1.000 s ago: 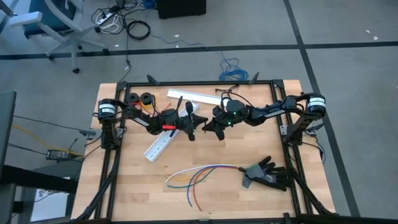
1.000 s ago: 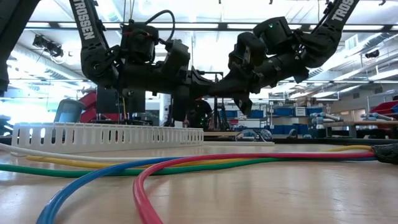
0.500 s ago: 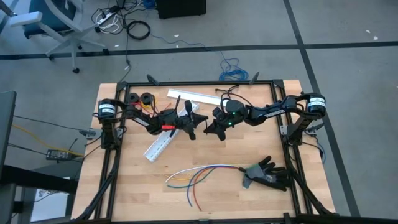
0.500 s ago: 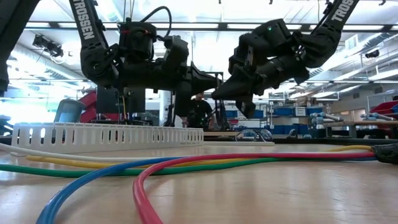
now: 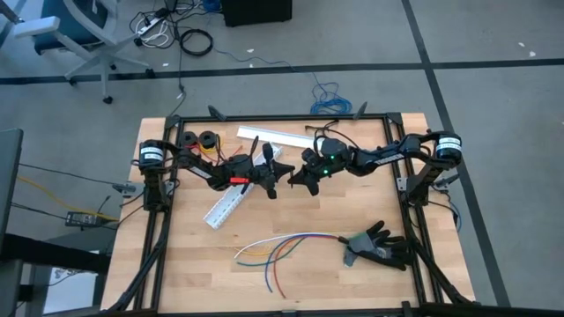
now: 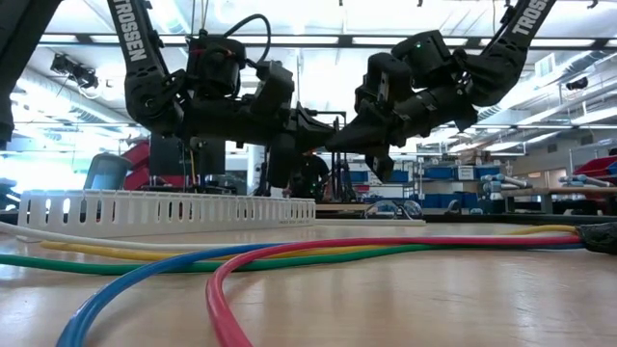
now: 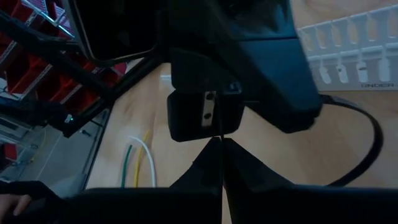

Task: Ziptie cables
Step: Wrap the black zip tie on the cables

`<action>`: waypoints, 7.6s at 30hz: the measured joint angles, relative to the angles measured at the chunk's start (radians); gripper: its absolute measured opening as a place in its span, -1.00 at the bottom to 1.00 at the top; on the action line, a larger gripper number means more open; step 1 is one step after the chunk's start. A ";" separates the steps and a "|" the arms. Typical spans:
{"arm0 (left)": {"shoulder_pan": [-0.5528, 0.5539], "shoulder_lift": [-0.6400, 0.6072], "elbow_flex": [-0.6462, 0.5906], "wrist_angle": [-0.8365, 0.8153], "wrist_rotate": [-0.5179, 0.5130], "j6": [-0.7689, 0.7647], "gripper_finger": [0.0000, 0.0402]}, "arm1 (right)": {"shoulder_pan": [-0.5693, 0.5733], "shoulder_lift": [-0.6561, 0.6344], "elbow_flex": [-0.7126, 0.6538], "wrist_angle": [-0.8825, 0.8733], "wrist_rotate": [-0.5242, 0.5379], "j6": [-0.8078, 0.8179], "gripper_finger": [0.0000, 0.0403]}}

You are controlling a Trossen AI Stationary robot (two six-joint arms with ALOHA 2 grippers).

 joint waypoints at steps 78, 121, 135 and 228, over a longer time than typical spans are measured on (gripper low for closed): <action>-0.035 0.000 0.000 -0.005 -0.108 0.026 -0.99 | -0.094 -0.001 0.000 0.078 -0.146 -0.090 -0.47; -0.020 -0.010 -0.002 -0.053 -0.034 -0.134 -0.99 | -0.103 -0.045 0.003 0.060 -0.095 -0.194 -0.53; -0.041 -0.010 0.007 -0.116 -0.011 -0.139 -0.99 | -0.136 -0.044 0.003 0.158 0.011 -0.277 -1.00; -0.045 -0.010 0.006 0.011 -0.091 -0.166 -0.98 | -0.143 -0.045 0.003 0.135 -0.225 -0.179 -0.74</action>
